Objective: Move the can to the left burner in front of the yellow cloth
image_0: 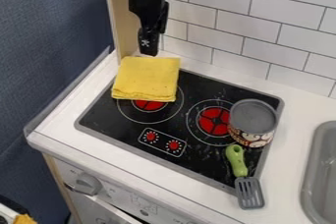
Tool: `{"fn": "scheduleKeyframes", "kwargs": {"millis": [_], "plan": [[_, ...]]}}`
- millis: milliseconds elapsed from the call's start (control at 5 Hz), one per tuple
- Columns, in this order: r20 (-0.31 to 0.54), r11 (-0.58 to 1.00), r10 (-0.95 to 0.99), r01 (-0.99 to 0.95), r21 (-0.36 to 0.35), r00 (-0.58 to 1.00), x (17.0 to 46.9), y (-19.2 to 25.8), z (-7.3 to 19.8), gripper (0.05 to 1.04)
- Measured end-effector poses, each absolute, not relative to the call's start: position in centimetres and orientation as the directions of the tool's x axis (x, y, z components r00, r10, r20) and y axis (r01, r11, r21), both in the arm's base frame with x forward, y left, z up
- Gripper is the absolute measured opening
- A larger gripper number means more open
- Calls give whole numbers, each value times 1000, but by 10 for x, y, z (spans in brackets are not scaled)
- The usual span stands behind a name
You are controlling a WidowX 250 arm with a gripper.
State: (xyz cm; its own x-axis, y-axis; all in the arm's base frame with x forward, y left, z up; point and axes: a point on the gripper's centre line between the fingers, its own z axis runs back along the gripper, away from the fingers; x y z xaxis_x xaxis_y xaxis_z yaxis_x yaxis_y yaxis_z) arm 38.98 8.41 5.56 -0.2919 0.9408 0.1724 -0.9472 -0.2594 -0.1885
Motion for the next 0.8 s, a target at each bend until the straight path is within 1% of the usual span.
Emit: {"fn": "scheduleKeyframes", "kwargs": {"millis": [200,400,600,800], "plan": [[174,-262,943,-955,-141,-284,384,82,38,999],[120,-214,966,-969,-119,-228,372,45,29,999],[97,-162,979,-973,-163,-179,364,5,44,999],[62,-131,988,-975,-177,-144,356,-38,48,999]]}}
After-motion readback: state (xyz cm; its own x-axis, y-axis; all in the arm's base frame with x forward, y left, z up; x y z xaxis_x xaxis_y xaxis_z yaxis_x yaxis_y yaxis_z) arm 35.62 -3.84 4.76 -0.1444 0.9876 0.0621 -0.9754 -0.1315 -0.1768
